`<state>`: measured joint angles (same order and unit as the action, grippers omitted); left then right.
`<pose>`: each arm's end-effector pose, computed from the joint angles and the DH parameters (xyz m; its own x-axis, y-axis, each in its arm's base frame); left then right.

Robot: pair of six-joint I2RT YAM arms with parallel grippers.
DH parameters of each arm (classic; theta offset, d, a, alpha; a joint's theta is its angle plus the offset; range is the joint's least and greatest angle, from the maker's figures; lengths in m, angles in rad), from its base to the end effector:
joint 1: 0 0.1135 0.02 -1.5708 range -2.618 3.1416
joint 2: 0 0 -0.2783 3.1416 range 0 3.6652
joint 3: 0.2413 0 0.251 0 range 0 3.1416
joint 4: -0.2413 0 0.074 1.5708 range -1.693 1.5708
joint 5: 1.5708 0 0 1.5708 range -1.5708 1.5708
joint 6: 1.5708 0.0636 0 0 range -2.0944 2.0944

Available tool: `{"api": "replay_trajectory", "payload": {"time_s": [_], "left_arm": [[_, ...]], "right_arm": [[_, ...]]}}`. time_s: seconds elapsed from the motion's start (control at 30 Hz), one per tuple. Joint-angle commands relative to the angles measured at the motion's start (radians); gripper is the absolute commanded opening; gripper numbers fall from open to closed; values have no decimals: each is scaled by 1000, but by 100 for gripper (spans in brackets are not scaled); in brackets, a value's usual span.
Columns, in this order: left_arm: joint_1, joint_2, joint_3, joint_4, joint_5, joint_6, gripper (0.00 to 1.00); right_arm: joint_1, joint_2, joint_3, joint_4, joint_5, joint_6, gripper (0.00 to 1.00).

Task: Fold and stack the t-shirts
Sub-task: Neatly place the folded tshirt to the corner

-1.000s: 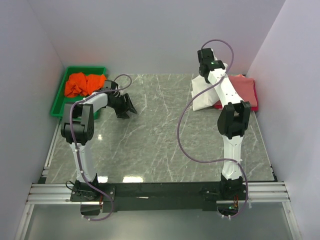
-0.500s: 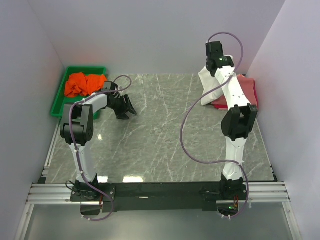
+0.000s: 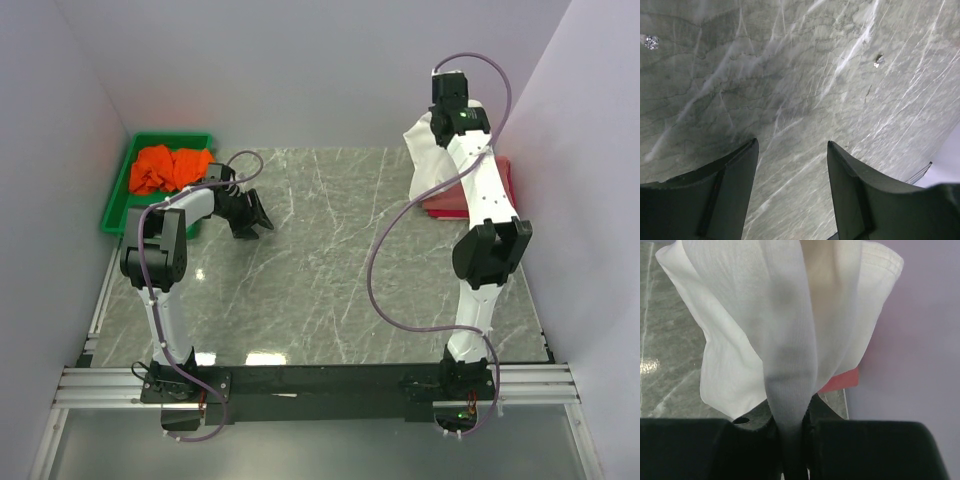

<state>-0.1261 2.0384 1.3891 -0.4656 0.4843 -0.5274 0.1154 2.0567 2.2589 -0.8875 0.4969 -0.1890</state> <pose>0.4260 -0.0839 0.1454 -0.9281 -0.3313 -0.1701 -0.1764 0.7932 -0.5828 0.4776 0.0248 0.3851 -0.6674 -0.2436 -0.7038 0.1426 0.8857 -0.4418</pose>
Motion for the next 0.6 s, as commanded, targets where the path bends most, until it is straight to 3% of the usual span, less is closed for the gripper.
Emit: {"api": "replay_trajectory", "payload": {"time_s": [0.0,0.57], "left_arm": [[-1,5,-27,-1,-4,33,64],[-3,8,1,-30,-3,44,63]], "right_arm": [[-31,-72,24,33,-1,-12,0],[-111,83,19,87,-26,-23,0]]}}
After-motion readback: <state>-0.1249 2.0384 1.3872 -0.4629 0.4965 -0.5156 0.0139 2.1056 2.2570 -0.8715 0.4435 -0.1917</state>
